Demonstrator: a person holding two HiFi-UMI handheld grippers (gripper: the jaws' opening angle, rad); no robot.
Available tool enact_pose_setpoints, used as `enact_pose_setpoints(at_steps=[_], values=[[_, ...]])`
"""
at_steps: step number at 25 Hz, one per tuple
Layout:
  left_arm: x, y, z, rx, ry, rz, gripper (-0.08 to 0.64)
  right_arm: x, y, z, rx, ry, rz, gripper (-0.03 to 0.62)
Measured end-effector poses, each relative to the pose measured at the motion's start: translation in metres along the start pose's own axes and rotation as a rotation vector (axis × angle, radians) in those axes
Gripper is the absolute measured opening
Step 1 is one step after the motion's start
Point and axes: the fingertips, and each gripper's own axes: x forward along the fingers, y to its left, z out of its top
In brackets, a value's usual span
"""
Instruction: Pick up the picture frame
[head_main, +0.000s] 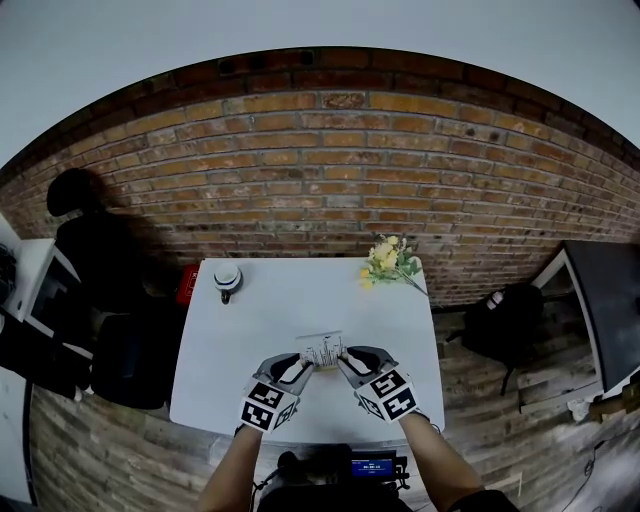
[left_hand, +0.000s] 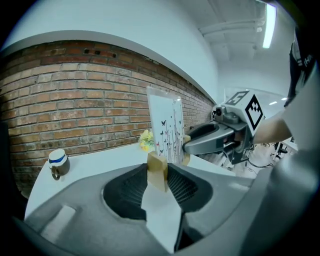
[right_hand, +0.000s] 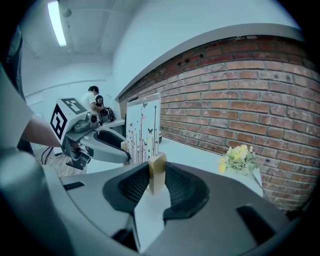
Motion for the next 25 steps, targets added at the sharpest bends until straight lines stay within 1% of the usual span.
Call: enact_pose_setpoints(at_steps=[6, 12, 18, 25], values=[[-0.018, -0.021, -0.016, 0.014, 0.007, -0.053, 0.13, -0.019, 0.026, -0.017, 0.03, 0.007, -0.041, 0.106], [-0.053, -0.021, -0.039, 0.024, 0.007, -0.084, 0.13, -0.021, 0.068, -0.021, 0.034, 0.011, -0.081, 0.106], [-0.092, -0.023, -0.062, 0.049, 0.019, -0.119, 0.13, -0.023, 0.116, -0.028, 0.062, 0.009, -0.111, 0.106], [-0.129, -0.03, -0.082, 0.072, 0.029, -0.134, 0.13, -0.031, 0.159, -0.034, 0.075, 0.006, -0.149, 0.104]])
